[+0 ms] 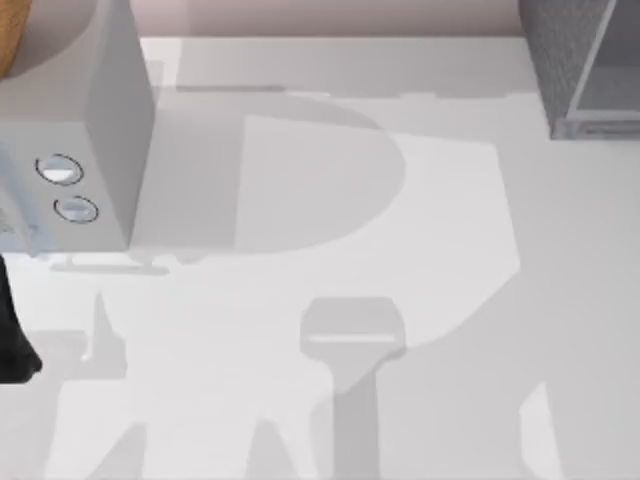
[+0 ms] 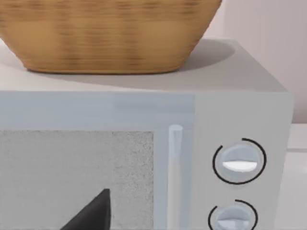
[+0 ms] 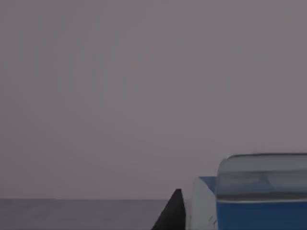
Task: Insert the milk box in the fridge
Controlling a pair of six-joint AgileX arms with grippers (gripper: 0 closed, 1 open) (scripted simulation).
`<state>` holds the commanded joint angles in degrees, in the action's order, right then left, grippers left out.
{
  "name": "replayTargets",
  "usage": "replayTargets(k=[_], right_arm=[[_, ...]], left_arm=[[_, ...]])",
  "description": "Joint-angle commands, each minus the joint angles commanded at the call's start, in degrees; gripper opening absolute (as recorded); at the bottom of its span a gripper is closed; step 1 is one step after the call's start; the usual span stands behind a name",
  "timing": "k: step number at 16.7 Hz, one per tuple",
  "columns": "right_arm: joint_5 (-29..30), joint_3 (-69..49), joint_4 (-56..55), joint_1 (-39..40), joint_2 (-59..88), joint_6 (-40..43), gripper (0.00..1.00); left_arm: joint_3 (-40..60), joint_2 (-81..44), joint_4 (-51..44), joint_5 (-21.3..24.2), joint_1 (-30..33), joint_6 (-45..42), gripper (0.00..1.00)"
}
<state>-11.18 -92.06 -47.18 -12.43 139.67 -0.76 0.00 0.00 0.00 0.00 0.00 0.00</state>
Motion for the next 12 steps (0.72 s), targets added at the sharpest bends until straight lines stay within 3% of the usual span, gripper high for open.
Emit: replayTargets(k=[12], right_arm=[[0.0, 0.0, 0.0, 0.0, 0.0, 0.0, 0.90]], left_arm=[[0.0, 0.0, 0.0, 0.0, 0.0, 0.0, 1.00]])
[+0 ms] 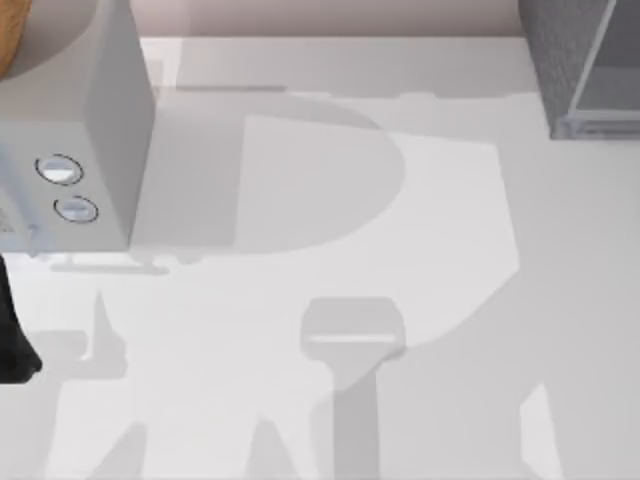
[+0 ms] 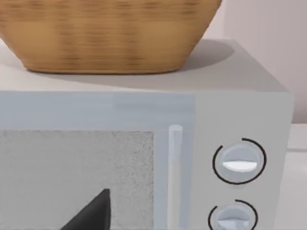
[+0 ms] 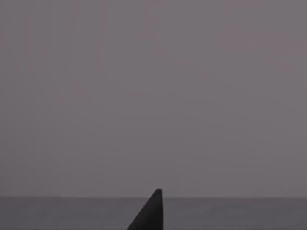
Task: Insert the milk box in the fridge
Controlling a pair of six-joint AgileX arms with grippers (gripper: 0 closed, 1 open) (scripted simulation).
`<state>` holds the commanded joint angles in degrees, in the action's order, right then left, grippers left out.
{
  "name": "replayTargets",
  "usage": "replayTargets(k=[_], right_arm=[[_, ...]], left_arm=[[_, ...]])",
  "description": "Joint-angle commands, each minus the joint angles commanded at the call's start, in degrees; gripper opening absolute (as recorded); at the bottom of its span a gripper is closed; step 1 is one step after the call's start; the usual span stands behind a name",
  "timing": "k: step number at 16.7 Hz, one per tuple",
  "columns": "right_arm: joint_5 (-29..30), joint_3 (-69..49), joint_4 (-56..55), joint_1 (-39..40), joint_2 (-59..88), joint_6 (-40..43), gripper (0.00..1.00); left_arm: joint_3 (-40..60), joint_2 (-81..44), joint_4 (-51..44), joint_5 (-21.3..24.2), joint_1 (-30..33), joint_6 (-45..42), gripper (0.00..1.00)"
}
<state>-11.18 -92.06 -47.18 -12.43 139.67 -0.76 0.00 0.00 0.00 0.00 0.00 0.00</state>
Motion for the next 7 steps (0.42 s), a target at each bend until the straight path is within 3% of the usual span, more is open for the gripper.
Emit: replayTargets(k=[2, 7], right_arm=[[0.0, 0.0, 0.0, 0.0, 0.0, 0.0, 1.00], [0.0, 0.0, 0.0, 0.0, 0.0, 0.0, 1.00]], left_arm=[[0.0, 0.0, 0.0, 0.0, 0.0, 0.0, 1.00], [0.0, 0.0, 0.0, 0.0, 0.0, 0.0, 1.00]])
